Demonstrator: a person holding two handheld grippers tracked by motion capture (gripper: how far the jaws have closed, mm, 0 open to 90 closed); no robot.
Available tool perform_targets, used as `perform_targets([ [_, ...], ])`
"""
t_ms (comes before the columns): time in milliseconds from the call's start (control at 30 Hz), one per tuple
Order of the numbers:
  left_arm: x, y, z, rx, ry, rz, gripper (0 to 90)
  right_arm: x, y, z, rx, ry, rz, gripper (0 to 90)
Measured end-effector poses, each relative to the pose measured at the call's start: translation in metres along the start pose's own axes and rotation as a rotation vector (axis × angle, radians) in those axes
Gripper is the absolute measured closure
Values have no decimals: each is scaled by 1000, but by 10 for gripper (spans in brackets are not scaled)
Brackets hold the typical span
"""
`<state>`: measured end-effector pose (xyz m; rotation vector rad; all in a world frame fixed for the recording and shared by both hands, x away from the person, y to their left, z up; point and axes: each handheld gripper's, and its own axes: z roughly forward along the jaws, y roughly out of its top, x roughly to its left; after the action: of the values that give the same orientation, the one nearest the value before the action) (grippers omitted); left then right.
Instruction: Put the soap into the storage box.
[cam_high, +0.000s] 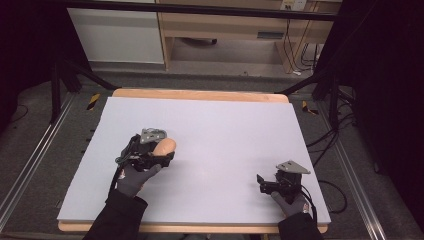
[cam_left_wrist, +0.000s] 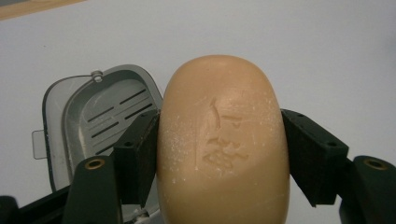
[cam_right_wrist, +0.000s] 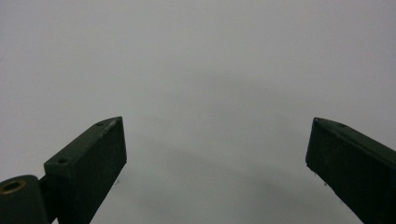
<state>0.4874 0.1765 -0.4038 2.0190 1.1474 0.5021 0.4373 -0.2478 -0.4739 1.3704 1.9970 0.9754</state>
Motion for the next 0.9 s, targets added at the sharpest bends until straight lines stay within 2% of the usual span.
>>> perform_targets([
  [200,7,4,4,-4,5,-13,320,1,0,0,-4,-5,3,53],
  [667,30,10,19,5,55,-42,320,1,1,2,0,-12,3,52],
  [900,33,8,25,9,67,-49,320,1,2,1,1,-11,12,51],
])
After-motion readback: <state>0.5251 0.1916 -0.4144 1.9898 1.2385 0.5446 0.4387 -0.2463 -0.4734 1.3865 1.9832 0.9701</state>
